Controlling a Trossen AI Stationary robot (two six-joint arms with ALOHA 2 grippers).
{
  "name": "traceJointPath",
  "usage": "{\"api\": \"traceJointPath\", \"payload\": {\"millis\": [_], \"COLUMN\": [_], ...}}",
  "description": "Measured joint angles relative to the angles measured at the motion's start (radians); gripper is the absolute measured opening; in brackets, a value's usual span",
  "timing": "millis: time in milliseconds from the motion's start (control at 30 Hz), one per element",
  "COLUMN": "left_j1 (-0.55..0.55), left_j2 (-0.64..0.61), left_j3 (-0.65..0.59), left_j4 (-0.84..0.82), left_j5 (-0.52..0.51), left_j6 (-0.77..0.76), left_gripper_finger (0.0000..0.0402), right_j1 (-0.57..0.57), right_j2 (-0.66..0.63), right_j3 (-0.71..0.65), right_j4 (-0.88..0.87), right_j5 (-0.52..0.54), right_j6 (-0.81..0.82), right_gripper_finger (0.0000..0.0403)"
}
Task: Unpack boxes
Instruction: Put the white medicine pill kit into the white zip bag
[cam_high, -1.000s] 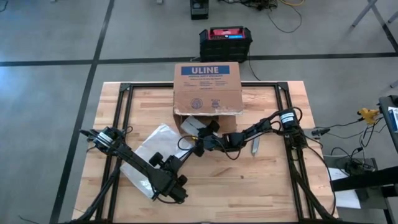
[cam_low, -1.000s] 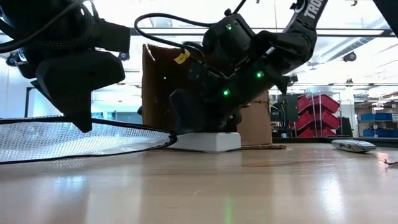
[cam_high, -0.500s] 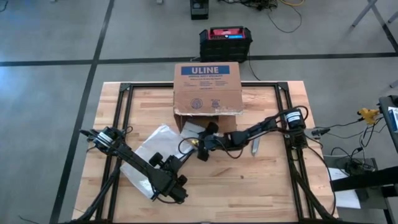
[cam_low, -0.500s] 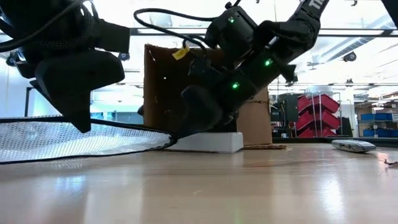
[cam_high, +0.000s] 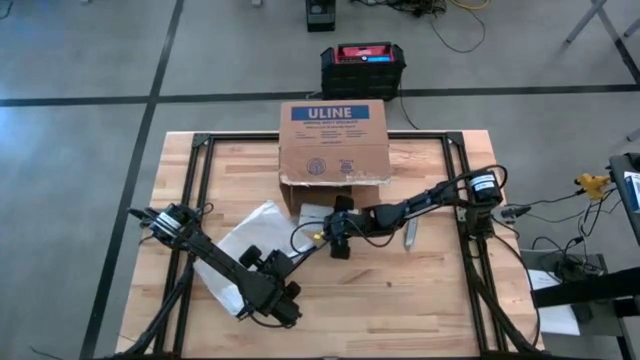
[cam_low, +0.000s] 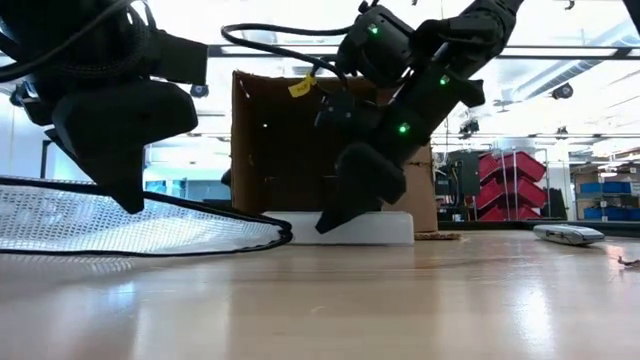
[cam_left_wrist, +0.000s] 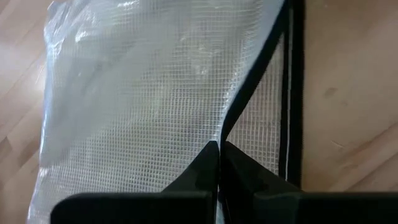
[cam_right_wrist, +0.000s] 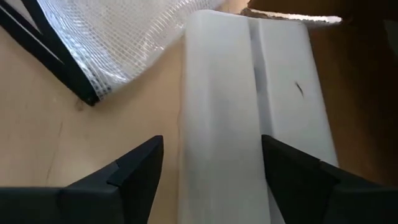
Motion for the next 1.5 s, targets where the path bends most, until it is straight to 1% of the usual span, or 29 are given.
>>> {"api": "traceJointPath", "payload": {"millis": [333,533,667,767,967,1167,1367,1500], "left_j1": [0.000,0.000,0.000,0.000,0.002,0.002,0.002,0.002], "left_j2": [0.000,0.000,0.000,0.000,0.000,-0.001,-0.002,-0.002], "left_j3": [0.000,0.000,0.000,0.000,0.000,0.000,0.000,0.000], "left_j4": [0.001,0.001,0.001,0.001,0.001,0.002,0.003,0.003], "left_j5": [0.000,0.004,0.005,0.005,0.004,0.004,0.005,0.005], "left_j6": [-0.003,-0.003,-0.003,-0.002,0.001,0.000,-0.007,-0.011], "left_gripper_finger": [0.0000,0.0000,0.0000,0.0000,0.0000,0.0000,0.0000,0.0000], "right_j1": [-0.016,-0.014,-0.014,-0.014,-0.014,-0.014,-0.017,-0.016], "right_j2": [0.050,0.052,0.045,0.034,0.027,0.028,0.028,0.028], "right_j3": [0.002,0.002,0.002,0.011,0.076,0.139,0.153,0.153], "right_j4": [0.001,0.002,-0.015,-0.066,-0.257,-0.440,-0.482,-0.482], "right_j5": [-0.010,-0.006,-0.013,-0.020,-0.025,-0.026,-0.041,-0.040], "right_j6": [-0.030,-0.079,-0.091,-0.092,-0.125,-0.173,-0.201,-0.202], "right_gripper_finger": [0.0225,0.0212,0.0212,0.0218,0.0229,0.0213,0.0190,0.0184]}}
